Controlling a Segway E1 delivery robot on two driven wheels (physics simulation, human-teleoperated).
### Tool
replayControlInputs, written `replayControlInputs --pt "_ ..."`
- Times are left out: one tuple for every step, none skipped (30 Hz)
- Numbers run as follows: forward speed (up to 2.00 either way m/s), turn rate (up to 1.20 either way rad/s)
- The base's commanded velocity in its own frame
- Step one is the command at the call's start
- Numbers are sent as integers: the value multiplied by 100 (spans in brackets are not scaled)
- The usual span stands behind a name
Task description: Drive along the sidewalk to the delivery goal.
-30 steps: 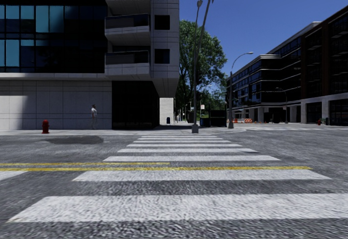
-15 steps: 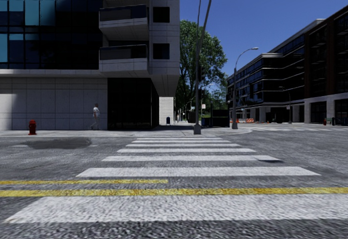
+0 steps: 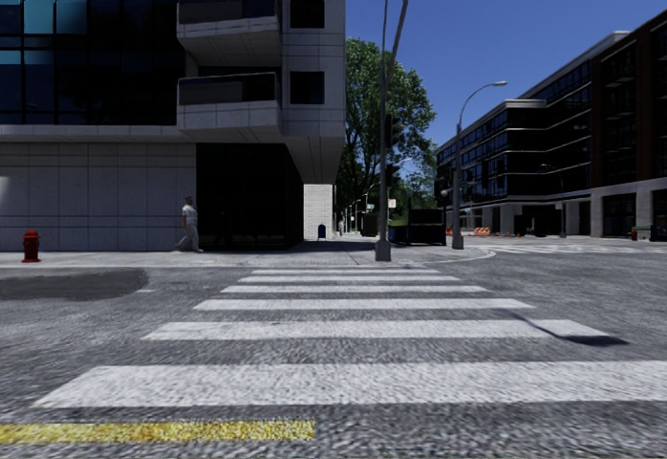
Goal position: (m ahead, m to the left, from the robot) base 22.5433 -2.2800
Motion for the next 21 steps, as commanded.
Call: replayControlInputs --pt "200 0" --pt "200 0" --pt "200 0" --pt "200 0" --pt "200 0" --pt "200 0" --pt "200 0" --pt "200 0" --pt "200 0" --pt "200 0" --pt "200 0" --pt "200 0" --pt "200 0" --pt "200 0" --pt "200 0" --pt "200 0" --pt "200 0" --pt "200 0" --pt "200 0" --pt "200 0" --pt "200 0"
